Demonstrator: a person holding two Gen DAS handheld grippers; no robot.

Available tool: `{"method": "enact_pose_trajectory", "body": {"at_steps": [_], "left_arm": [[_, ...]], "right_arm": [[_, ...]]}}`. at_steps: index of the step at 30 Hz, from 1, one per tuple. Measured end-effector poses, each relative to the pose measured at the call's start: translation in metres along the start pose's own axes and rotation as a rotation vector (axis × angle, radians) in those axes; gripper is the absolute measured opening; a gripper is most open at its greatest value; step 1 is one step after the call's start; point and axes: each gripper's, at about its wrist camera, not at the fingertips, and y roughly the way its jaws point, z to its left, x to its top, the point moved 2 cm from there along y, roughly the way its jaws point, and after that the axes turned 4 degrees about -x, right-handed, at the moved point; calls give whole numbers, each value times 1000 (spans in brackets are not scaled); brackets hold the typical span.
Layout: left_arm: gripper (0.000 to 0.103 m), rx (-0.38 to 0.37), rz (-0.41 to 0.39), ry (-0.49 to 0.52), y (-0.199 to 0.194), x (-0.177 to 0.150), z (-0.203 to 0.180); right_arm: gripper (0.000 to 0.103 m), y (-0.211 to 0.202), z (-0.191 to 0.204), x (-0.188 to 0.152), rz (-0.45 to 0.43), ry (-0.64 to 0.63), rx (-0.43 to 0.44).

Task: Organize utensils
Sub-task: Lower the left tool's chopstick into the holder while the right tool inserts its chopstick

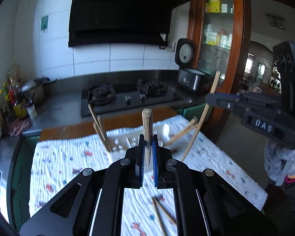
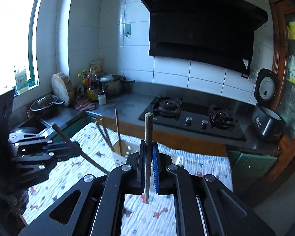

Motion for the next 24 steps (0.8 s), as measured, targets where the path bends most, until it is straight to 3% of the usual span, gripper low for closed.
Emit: {"method": "enact_pose_trajectory", "body": {"at_steps": [5,10,18,24], "left_arm": [[6,38,-38,7,6,40,10],[6,76,-46,6,16,58,21],[6,103,29,-25,45,51,44],[6,102,80,-49,62,40,56]], "right_arm": [[7,12,-11,21,-30,13,-7],[7,27,-20,39,-61,26,-31],[7,61,-33,42,-58,60,-62],[7,87,-35,29,0,67,-63]]}}
